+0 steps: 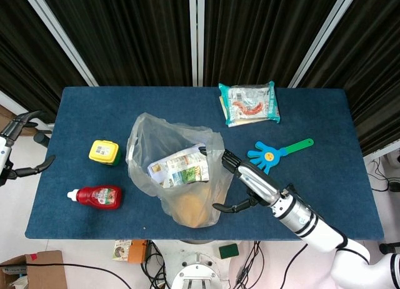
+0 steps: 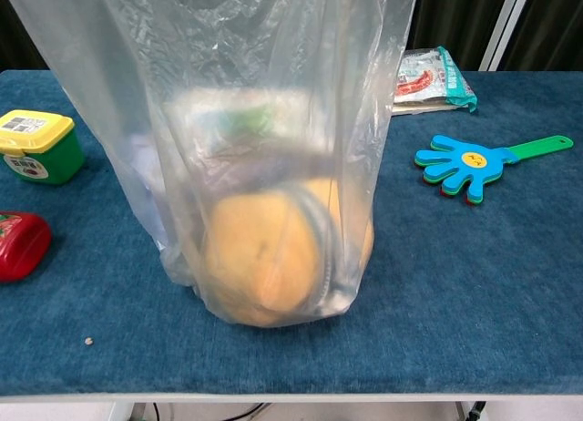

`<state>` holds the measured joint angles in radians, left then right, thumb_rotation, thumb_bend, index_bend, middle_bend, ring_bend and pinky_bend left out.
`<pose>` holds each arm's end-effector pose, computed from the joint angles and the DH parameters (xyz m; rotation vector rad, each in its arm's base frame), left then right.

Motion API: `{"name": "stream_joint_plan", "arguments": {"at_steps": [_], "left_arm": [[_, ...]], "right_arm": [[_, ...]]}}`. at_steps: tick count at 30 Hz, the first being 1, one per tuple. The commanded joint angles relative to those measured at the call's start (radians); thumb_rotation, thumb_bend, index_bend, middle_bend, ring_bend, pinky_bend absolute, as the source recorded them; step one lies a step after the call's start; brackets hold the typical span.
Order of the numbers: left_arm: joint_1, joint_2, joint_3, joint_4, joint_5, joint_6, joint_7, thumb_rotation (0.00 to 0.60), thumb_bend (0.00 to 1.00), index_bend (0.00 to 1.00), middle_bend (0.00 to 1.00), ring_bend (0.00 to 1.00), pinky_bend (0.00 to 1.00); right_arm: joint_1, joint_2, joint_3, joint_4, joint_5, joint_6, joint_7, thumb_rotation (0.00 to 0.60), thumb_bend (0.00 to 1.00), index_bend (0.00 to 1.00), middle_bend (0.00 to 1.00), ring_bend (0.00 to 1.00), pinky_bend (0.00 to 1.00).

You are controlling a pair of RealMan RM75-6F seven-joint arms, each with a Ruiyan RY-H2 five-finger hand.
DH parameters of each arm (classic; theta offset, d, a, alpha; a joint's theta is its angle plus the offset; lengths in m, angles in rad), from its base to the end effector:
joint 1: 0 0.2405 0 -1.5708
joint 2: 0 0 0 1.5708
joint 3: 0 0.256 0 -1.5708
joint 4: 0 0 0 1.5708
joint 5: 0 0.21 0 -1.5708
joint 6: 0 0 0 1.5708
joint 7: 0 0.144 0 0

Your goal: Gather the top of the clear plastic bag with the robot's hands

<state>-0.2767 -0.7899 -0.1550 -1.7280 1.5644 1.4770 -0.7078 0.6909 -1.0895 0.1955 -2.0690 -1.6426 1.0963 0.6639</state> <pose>-0.2364 0.2498 0.2574 -1.3851 -1.0836 -1.5264 -0.0444 -0.2593 0.1094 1.9322 -1.5907 1.8424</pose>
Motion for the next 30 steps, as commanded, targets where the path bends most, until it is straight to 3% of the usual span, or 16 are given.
{"name": "stream_joint_plan", "arguments": {"at_steps": [1,11,22,30], "left_arm": [[0.002,0.002,0.001,-0.006,0.0,0.002,-0.006,0.6,0.24,0.13,0.18,0.13,0.26],[0.013,0.011,0.006,-0.005,0.007,0.014,-0.014,0.6,0.24,0.13,0.18,0.13,0.26],[0.01,0.012,0.007,-0.001,0.01,0.009,-0.011,0.6,0.24,0.13,0.18,0.13,0.26],[0.014,0.013,0.007,-0.001,0.002,0.01,-0.009,0.6,0.24,0.13,0.18,0.13,0.26]], "right_arm": [[0.023,-0.042,0.016,0.009,0.018,-0.01,-0.027,0.6,0.22,0.0,0.02,0.0,0.0],[0.057,-0.16,0.043,0.041,0.109,-0.013,0.069,0.6,0.22,0.0,0.04,0.0,0.0],[0.096,-0.205,0.093,0.087,0.134,-0.03,0.253,0.6,0.22,0.0,0.07,0.0,0.0],[0.118,-0.206,0.103,0.099,0.132,-0.049,0.278,0.6,0.22,0.0,0.07,0.0,0.0]]}}
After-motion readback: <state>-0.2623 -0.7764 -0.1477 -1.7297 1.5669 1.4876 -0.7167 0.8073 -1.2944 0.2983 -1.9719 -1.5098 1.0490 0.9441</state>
